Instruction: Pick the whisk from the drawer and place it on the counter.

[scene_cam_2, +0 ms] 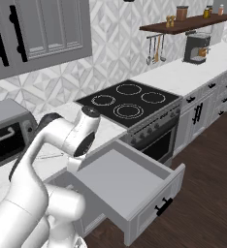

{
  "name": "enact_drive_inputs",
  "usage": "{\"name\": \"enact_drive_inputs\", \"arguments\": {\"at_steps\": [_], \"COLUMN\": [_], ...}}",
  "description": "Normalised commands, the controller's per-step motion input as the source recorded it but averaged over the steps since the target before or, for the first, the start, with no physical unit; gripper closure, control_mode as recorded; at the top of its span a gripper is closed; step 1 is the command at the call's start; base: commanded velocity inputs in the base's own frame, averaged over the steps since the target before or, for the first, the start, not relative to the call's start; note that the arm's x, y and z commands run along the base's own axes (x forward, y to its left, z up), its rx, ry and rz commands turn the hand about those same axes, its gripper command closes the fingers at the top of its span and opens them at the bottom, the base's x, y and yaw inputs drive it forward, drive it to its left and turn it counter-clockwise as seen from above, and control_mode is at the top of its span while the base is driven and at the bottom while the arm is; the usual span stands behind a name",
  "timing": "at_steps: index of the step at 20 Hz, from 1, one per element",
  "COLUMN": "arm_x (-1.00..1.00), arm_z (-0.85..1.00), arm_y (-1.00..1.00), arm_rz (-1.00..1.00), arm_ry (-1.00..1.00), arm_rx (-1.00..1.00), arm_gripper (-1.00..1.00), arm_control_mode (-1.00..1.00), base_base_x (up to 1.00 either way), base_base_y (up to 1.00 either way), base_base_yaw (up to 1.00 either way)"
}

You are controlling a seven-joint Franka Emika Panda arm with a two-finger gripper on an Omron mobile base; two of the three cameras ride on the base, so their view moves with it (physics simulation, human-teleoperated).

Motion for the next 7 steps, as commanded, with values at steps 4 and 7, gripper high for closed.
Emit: {"name": "enact_drive_inputs", "arguments": {"at_steps": [4, 7], "arm_x": [0.24, 1.00], "arm_z": [0.02, 0.00], "arm_y": [-1.00, -1.00], "arm_rz": [0.01, 0.08], "arm_ry": [-0.16, -0.04], "arm_rx": [0.23, 0.36], "arm_gripper": [-1.00, -1.00], "arm_control_mode": [-1.00, -1.00], "base_base_x": [0.00, 0.00], "base_base_y": [0.00, 0.00], "base_base_yaw": [0.00, 0.00]}}
